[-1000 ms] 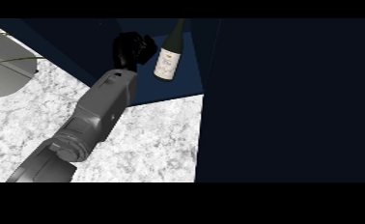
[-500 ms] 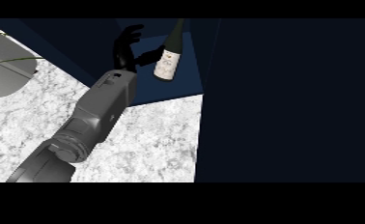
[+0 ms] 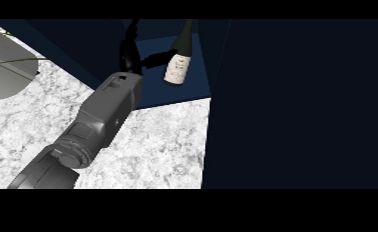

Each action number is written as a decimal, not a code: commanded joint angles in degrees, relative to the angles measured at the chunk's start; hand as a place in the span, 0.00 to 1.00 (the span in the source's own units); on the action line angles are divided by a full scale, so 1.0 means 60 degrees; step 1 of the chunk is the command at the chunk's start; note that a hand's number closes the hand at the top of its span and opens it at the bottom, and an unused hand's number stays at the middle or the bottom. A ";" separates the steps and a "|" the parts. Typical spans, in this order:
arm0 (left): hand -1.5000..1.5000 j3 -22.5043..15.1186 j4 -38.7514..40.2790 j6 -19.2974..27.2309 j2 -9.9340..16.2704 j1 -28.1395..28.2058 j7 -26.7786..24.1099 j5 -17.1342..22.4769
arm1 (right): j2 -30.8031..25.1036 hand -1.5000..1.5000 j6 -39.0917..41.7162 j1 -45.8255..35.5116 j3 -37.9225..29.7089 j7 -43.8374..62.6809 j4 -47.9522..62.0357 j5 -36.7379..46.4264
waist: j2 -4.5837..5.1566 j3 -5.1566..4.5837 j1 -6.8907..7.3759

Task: Pick up the wine, place it into the cabinet and close the cabinet

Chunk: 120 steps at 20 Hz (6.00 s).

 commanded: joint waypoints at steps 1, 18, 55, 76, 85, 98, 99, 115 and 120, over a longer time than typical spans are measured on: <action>0.00 -0.0300 0.0170 -0.0914 0.0811 0.0022 0.0011 -0.0331 | 0.0106 0.00 -0.0185 0.0041 0.0126 0.0183 -0.0387 -0.0001 | -0.0135 0.0024 0.0199; 0.00 0.0804 -0.1790 -0.5914 -0.0069 -0.0100 -0.1517 0.0619 | -0.0347 0.00 -0.0643 -0.0025 -0.0428 0.0692 -0.0419 0.0199 | -0.0602 0.0059 0.1305; 1.00 -0.5409 -1.6530 0.1151 -0.0276 0.7969 0.2095 -0.0834 | -0.0840 0.00 -0.1480 -0.0509 0.0408 0.1274 -0.0266 0.1038 | -0.0750 0.0064 0.1805; 1.00 -0.3607 -2.0425 -0.2988 0.4756 1.1947 0.1110 0.0895 | 0.0632 1.00 -0.1105 -0.0529 0.3362 0.1801 -0.0842 -0.0157 | -0.0713 0.0042 0.1801; 1.00 -0.0415 -2.1040 -0.5281 0.6950 1.4341 0.0161 0.3062 | 0.1579 1.00 -0.1992 -0.1983 0.5527 0.2065 0.0726 0.1197 | -0.0793 0.0016 0.2082; 1.00 0.2263 -1.9330 -0.8942 0.8049 1.5127 0.0109 0.5084 | 0.1599 1.00 -0.3730 -0.5468 0.5570 -0.1253 0.6880 0.1624 | -0.0607 0.0039 0.2181; 1.00 0.2418 -1.9587 -0.8986 0.8019 1.5496 -0.0038 0.4897 | 0.1600 1.00 -0.3483 -0.5538 0.5435 -0.1608 0.7330 0.1705 | -0.0630 0.0047 0.2220; 1.00 0.3976 -1.9087 -0.9935 0.8443 1.5397 0.0825 0.6014 | 0.1464 1.00 -0.3311 -0.7318 0.3663 -0.5070 1.4112 0.0645 | -0.0521 0.0055 0.2227; 1.00 0.3797 -1.9152 -0.9405 0.8291 1.4970 0.0926 0.6024 | 0.0896 1.00 -0.2957 -0.6580 0.3861 -0.5712 1.4171 0.0592 | -0.0439 0.0063 0.2015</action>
